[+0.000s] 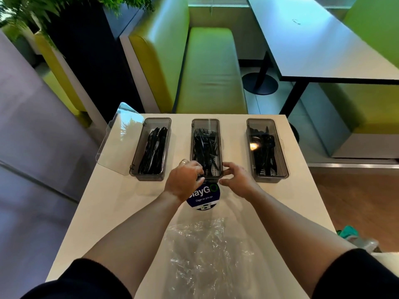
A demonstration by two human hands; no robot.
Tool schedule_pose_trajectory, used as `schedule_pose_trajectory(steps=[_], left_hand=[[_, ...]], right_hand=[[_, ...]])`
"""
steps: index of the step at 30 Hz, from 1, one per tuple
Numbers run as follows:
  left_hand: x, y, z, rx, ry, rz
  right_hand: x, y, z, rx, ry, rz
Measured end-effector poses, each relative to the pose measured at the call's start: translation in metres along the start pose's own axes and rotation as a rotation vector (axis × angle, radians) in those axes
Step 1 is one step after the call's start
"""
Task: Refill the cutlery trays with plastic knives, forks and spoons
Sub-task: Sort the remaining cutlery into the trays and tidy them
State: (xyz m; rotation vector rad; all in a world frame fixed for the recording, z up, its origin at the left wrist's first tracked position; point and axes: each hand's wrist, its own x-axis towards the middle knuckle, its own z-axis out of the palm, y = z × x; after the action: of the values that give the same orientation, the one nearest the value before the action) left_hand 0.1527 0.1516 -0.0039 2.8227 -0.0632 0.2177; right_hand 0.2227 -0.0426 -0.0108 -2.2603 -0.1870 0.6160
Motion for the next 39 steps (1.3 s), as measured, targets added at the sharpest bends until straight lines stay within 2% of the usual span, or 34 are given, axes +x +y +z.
schedule_pose_trajectory(steps=[6,8,10,13,16,21,26,28,32,39], left_hand=[[0.009,0.000,-0.012,-0.060,-0.113,0.006],[0.010,-0.005,-0.024,-0.099,-0.167,-0.005],[0.007,-0.015,-0.036,-0.184,-0.154,-0.065],[-0.002,-0.037,-0.055,-0.342,-0.051,-0.186],[-0.016,-0.066,-0.079,-0.462,0.128,-0.301],[-0.042,-0.123,-0.110,-0.332,0.449,-0.385],[-0.063,-0.171,-0.122,-0.251,0.572,-0.505],[-0.067,-0.184,-0.121,-0.305,0.573,-0.516],[-0.074,-0.199,-0.116,-0.489,0.475,-0.569],[-0.076,-0.200,-0.106,-0.698,0.413,-0.619]], right_hand=[[-0.003,-0.012,-0.004,0.007,0.015,0.012],[-0.005,-0.025,-0.006,0.006,0.067,-0.026],[-0.007,-0.040,-0.005,-0.017,0.142,-0.088],[-0.007,-0.064,0.005,-0.086,0.233,-0.190],[-0.006,-0.087,0.025,-0.069,0.205,-0.243],[-0.005,-0.116,0.066,-0.028,0.087,-0.283],[0.001,-0.131,0.105,-0.085,-0.057,-0.223],[0.003,-0.135,0.115,-0.092,-0.107,-0.175],[0.010,-0.141,0.132,-0.134,-0.181,-0.102],[0.019,-0.139,0.140,-0.165,-0.140,-0.066]])
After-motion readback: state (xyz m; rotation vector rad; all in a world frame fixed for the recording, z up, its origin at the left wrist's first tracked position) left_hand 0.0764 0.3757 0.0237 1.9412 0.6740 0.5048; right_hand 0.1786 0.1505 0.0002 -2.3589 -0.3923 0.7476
